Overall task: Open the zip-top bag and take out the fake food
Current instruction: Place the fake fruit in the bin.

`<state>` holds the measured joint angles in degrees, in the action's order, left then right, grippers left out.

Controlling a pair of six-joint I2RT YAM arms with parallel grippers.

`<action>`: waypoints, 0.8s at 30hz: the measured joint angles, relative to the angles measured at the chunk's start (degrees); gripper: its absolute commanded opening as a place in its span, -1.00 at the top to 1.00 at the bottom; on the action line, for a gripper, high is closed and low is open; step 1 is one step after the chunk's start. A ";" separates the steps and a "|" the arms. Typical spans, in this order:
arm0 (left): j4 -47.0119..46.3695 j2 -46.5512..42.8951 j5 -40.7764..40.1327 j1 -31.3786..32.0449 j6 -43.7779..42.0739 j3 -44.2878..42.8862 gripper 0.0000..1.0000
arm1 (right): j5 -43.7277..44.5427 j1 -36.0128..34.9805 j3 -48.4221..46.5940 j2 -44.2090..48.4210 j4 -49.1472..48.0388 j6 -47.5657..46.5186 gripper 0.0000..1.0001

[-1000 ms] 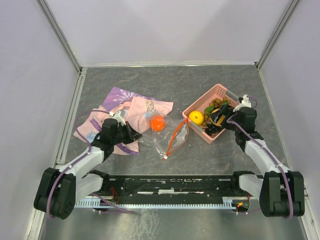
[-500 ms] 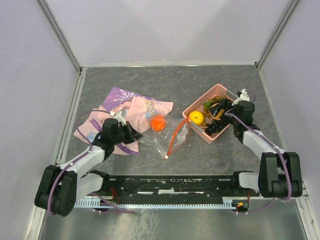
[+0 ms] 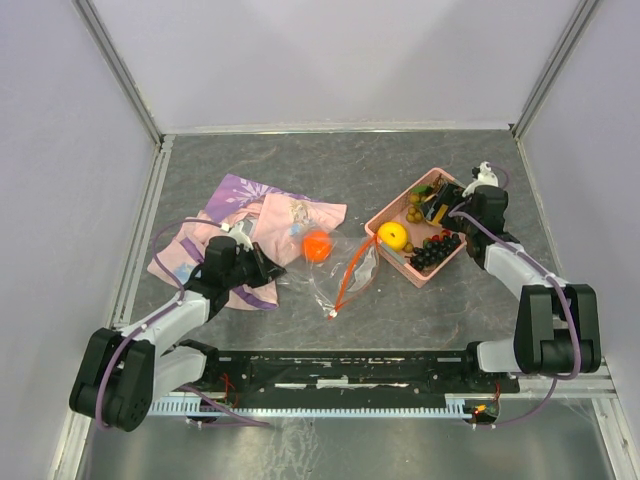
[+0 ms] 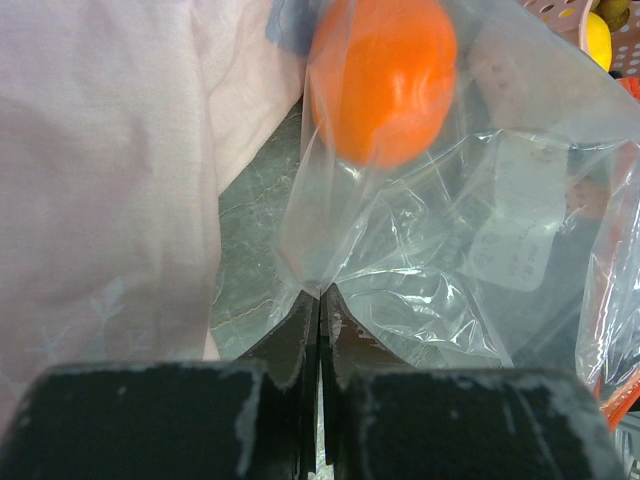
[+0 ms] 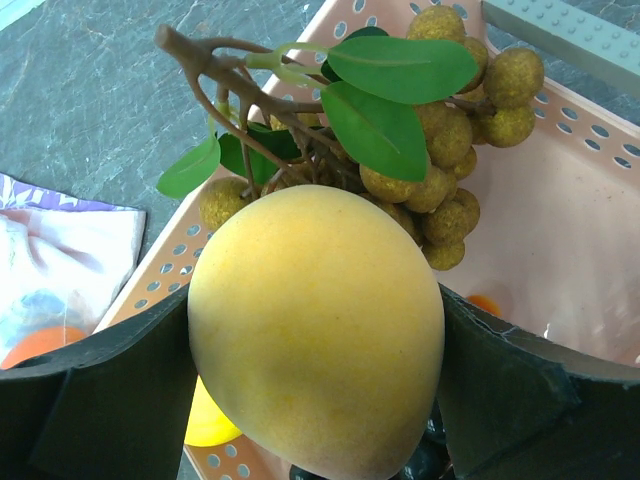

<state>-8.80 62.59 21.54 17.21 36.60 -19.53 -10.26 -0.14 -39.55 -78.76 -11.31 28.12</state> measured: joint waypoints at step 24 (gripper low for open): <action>-0.66 0.52 0.37 0.00 0.02 0.00 0.95 | 0.28 -1.81 1.14 14.19 7.98 -2.97 -0.98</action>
<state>-9.45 63.11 21.91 17.21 36.62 -19.53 -9.98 -1.96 -38.41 -64.58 -3.33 25.15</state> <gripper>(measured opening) 0.035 0.988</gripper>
